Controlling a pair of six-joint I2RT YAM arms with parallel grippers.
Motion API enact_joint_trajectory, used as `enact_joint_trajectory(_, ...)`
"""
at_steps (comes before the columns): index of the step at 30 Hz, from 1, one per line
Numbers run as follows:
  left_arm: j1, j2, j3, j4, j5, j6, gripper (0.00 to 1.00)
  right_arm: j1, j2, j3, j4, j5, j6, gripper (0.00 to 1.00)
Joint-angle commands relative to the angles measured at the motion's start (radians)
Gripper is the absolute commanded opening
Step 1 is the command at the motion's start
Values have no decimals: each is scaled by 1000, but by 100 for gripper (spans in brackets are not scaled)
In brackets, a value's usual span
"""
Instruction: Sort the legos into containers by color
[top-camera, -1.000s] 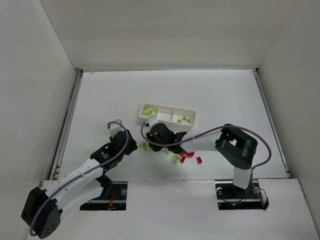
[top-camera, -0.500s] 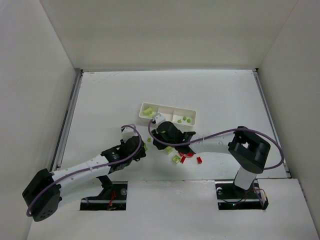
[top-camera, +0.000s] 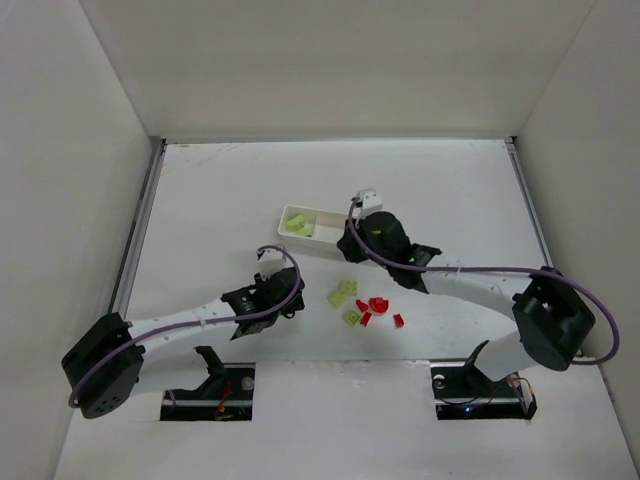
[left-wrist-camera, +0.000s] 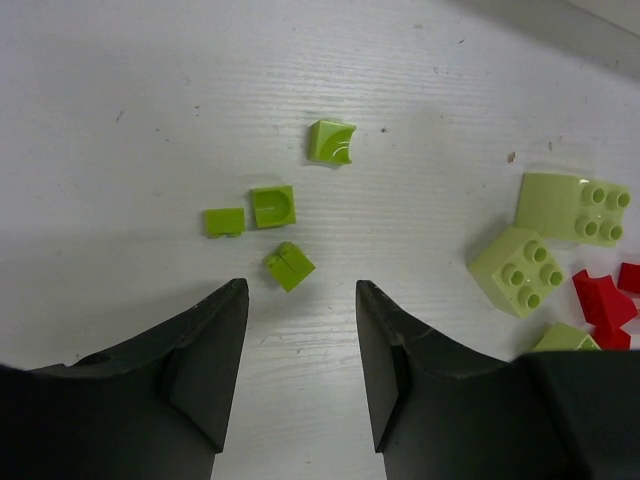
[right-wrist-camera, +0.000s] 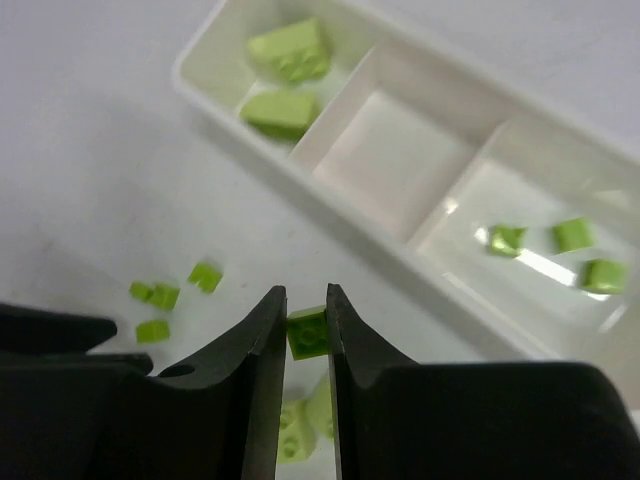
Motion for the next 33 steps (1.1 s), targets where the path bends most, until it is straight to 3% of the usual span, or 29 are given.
enact_joint_trajectory(1,-16,31,48,37,-60,12,44,-67,-66,-27,56,48,12,20)
enact_joint_trajectory(12,-39,117,66,51,-98,21,43,-153,48,-12,90,278,67,22)
enact_joint_trajectory(14,-42,123,65,51,-98,21,42,-157,51,-15,96,301,76,30)
enact_joint_trajectory(16,-43,129,65,51,-98,21,42,-163,38,-30,113,323,81,45)
enact_joint_trajectory(19,-50,132,65,51,-98,21,40,-168,15,-52,132,315,84,52)
enact_joint_trajectory(33,-50,166,59,60,-113,17,35,-127,-55,-130,165,301,87,54)
